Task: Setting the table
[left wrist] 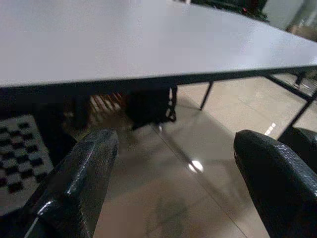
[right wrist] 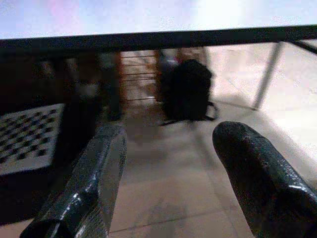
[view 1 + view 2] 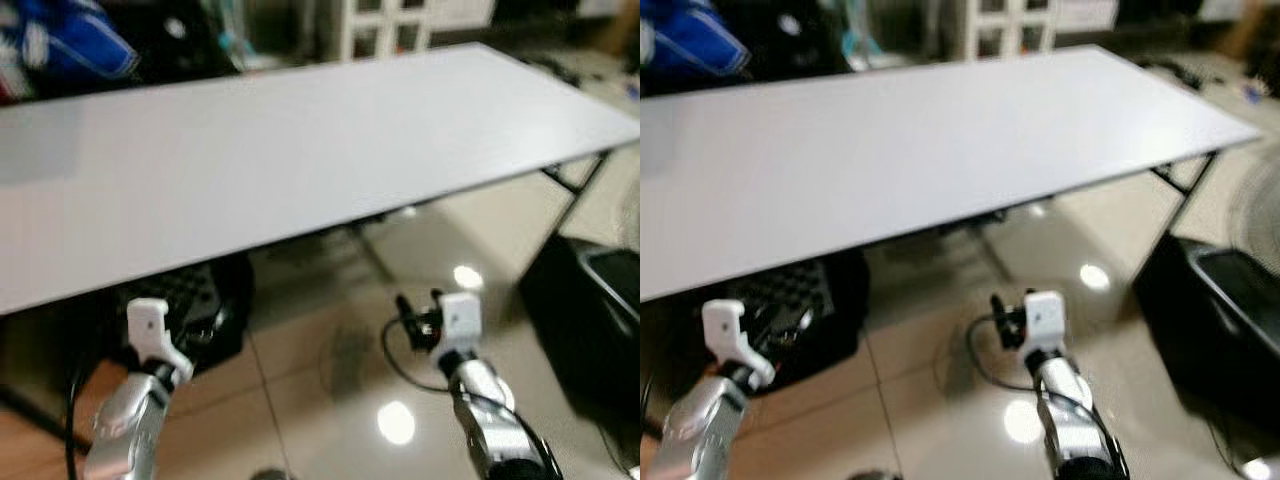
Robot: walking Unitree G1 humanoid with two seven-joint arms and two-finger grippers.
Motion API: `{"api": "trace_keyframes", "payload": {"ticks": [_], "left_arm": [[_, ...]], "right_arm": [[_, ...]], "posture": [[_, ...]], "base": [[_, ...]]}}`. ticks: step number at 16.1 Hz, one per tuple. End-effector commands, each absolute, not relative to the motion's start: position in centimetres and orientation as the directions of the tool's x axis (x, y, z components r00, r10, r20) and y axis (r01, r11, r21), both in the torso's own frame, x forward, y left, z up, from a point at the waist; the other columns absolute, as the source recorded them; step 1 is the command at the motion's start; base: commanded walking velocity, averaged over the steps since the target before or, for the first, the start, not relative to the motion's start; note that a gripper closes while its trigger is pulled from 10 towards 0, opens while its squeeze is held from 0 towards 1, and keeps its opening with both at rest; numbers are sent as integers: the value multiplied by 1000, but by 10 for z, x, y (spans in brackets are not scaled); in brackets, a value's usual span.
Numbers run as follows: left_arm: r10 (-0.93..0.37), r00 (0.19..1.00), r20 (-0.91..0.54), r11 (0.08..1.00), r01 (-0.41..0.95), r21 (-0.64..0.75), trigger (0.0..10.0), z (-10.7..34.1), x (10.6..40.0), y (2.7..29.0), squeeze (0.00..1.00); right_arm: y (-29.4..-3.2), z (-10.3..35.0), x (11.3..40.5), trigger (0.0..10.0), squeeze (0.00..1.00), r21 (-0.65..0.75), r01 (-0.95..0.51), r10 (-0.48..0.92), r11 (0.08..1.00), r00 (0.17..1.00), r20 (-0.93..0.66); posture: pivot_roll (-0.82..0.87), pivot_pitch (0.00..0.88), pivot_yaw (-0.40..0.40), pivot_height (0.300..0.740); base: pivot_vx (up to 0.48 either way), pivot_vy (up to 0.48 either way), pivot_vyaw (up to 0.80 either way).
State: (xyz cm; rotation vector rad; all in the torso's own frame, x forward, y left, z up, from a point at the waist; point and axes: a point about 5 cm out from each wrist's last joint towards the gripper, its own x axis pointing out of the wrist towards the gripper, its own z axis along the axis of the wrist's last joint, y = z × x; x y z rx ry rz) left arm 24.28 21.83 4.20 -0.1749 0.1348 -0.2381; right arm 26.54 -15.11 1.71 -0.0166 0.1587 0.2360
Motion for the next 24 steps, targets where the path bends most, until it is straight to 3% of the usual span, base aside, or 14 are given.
{"api": "trace_keyframes", "payload": {"ticks": [1, 10, 14, 18, 21, 24], "left_arm": [[-276, 956, -101, 950, 255, -179, 10000, 47, 246, 214, 0], [-313, 941, -126, 936, 283, -209, 10000, 35, 244, 202, 0], [-299, 946, -127, 941, 270, -202, 10000, 33, 246, 203, 0], [-283, 952, -114, 945, 256, -203, 10000, 34, 250, 205, 0], [-282, 955, -95, 946, 261, -194, 10000, 40, 252, 202, 0], [-279, 957, -78, 947, 260, -191, 10000, 46, 254, 199, 0]], "right_arm": [[-145, 21, 267, 10000, 0, -2, -299, 296, 954, 943, -153], [-130, 25, 266, 10000, 0, -13, -355, 350, 935, 928, -131], [-131, 27, 266, 10000, 0, 16, -336, 335, 942, 934, -123], [-141, 27, 273, 10000, 0, 204, -187, 218, 961, 966, -142], [-152, 34, 282, 10000, 0, 160, -171, 193, 972, 972, -133], [-146, 34, 281, 10000, 0, 170, -174, 198, 970, 971, -137]], "posture": [[23, 0, 5, 740], [30, 0, -1, 740], [31, 0, -1, 740], [31, 0, -1, 740], [35, 0, -4, 740], [35, 0, 2, 740]], "base": [[0, 0, 669], [0, 0, 687], [0, 0, 0], [0, 0, 0], [0, 0, 0], [0, 0, 0]]}}
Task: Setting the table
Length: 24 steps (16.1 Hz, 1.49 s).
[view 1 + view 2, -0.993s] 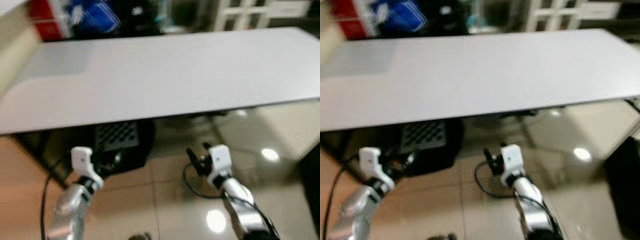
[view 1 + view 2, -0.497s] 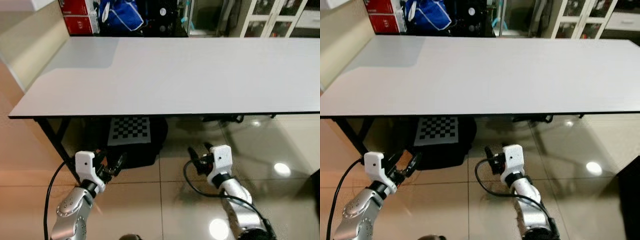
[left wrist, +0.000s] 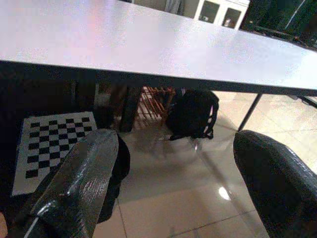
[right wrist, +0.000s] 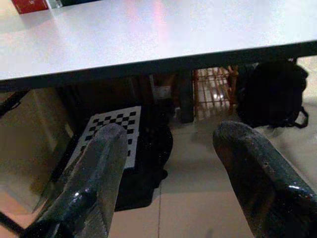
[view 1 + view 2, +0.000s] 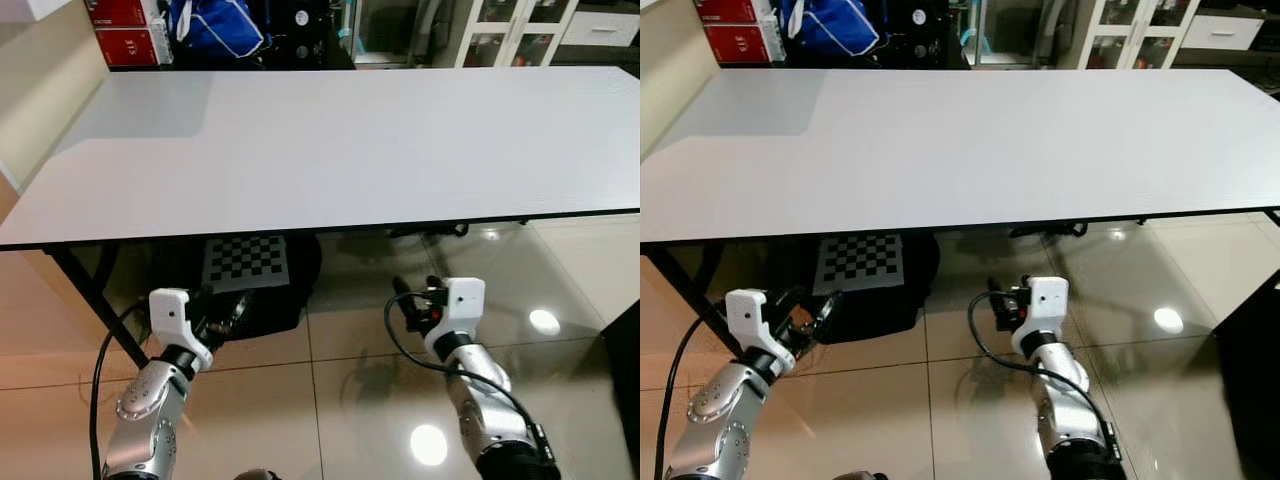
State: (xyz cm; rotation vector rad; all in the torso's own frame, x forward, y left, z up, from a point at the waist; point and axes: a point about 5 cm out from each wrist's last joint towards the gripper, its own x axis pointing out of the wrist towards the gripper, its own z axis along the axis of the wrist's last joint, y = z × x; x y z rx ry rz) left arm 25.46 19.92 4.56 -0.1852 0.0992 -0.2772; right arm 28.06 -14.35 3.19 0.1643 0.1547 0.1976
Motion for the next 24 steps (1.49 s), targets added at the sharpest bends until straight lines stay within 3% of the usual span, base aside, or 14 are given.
{"api": "trace_keyframes", "payload": {"ticks": [1, 24], "left_arm": [[-279, 957, -75, 947, 261, -190, 10000, 47, 255, 198, 0], [-287, 956, -70, 947, 272, -171, 10000, 64, 267, 192, 0]], "right_arm": [[-145, 33, 281, 10000, 0, 177, -171, 197, 969, 971, -138], [-143, 32, 287, 10000, 0, 177, -147, 174, 973, 973, -153]], "posture": [[35, 0, 3, 740], [27, 0, 24, 740]], "base": [[0, 0, 0], [0, 0, 0]]}}
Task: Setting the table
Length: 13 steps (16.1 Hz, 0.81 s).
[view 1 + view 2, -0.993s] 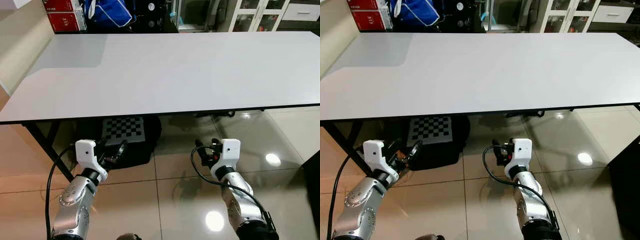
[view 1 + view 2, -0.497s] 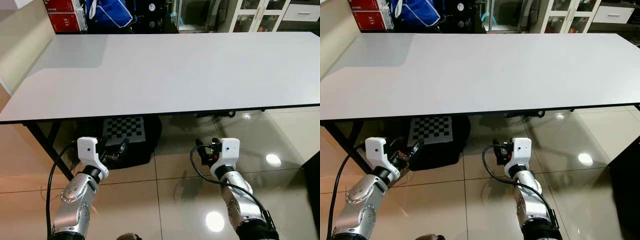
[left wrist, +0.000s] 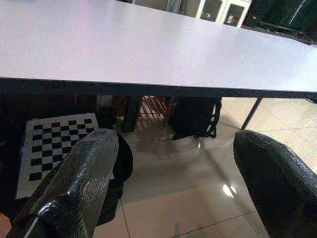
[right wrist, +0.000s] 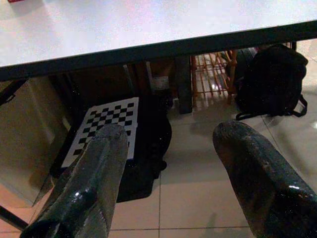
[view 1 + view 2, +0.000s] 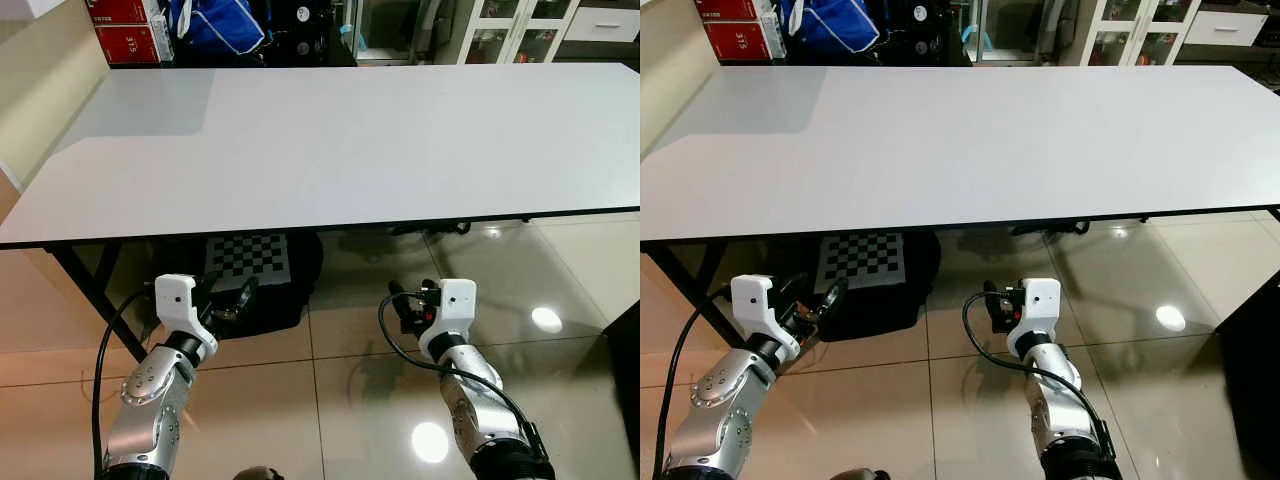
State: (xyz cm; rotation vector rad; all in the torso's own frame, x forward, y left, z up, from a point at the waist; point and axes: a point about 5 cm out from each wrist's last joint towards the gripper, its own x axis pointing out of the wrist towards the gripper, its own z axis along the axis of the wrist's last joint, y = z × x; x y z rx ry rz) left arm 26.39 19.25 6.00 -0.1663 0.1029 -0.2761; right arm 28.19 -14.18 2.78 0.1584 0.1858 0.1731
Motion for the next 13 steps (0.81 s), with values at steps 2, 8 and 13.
{"api": "trace_keyframes", "payload": {"ticks": [2, 8, 13], "left_arm": [[-286, 955, -77, 946, 269, -178, 10000, 63, 269, 191, 0], [-308, 948, -82, 940, 290, -180, 10000, 61, 269, 189, 0], [-305, 948, -95, 940, 284, -189, 10000, 59, 274, 189, 0]], "right_arm": [[-143, 32, 286, 10000, 0, 176, -147, 174, 973, 972, -155], [-143, 31, 284, 10000, 0, 169, -147, 174, 975, 972, -155], [-137, 30, 285, 10000, 0, 162, -178, 204, 971, 965, -162]], "posture": [[22, 0, 23, 740], [3, 0, 26, 740], [13, 0, 18, 740]], "base": [[0, 0, 0], [0, 0, 0], [0, 0, 0]]}}
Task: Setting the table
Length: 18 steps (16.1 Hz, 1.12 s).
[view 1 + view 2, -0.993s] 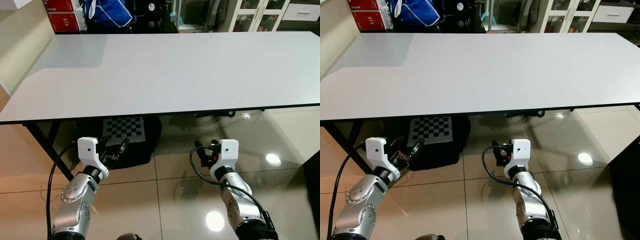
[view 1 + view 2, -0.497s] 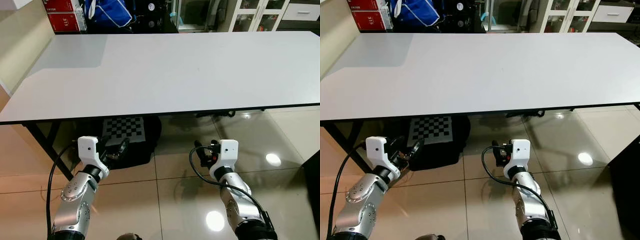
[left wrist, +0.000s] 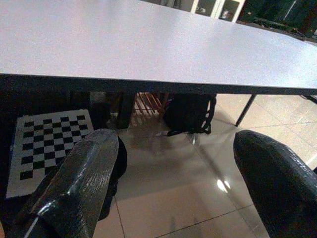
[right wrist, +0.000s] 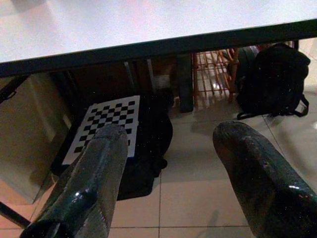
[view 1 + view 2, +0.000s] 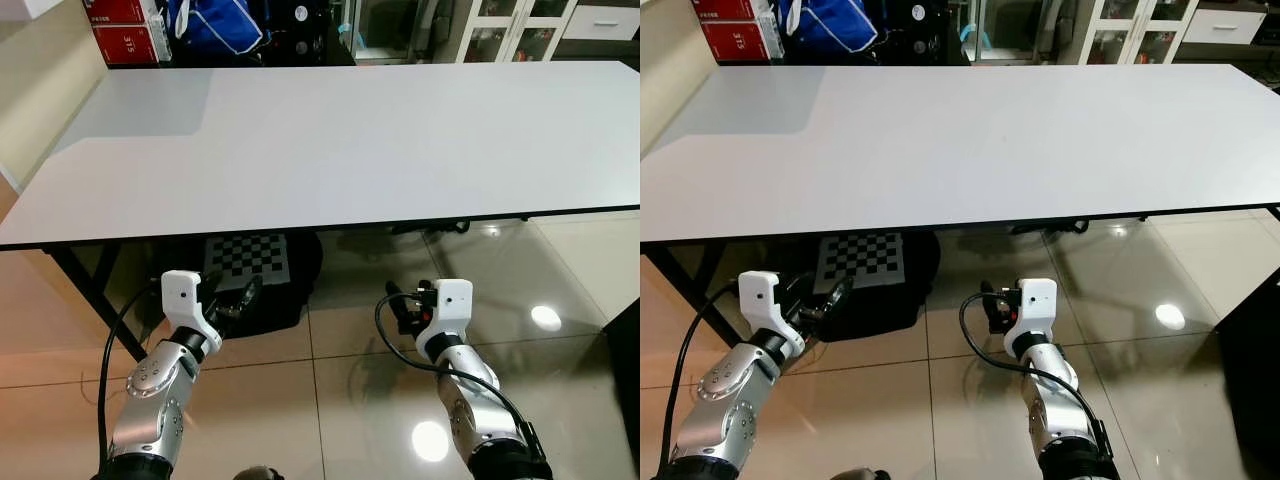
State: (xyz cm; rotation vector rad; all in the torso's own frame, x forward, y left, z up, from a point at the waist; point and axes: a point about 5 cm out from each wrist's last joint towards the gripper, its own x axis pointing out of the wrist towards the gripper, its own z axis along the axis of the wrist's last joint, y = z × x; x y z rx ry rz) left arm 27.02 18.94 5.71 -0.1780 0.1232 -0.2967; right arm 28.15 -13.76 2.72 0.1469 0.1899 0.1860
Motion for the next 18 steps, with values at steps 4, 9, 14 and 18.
{"api": "trace_keyframes", "payload": {"ticks": [4, 9, 14, 18], "left_arm": [[-302, 948, -102, 941, 279, -189, 10000, 56, 274, 189, 0], [-299, 948, -113, 943, 276, -184, 10000, 54, 274, 187, 0], [-297, 946, -129, 946, 274, -174, 10000, 52, 276, 184, 0], [-294, 945, -144, 946, 266, -183, 10000, 49, 277, 183, 0]], "right_arm": [[-136, 30, 286, 10000, 0, 160, -178, 205, 971, 964, -169], [-135, 28, 284, 10000, 0, 160, -181, 208, 970, 962, -175], [-136, 28, 285, 10000, 0, 154, -183, 210, 971, 961, -179], [-136, 28, 284, 10000, 0, 153, -185, 212, 971, 960, -182]], "posture": [[19, 0, 17, 740], [16, 0, 21, 740], [14, 0, 20, 740], [14, 0, 21, 740]], "base": [[0, 0, 0], [0, 0, 0], [0, 175, 0], [0, 480, 0]]}}
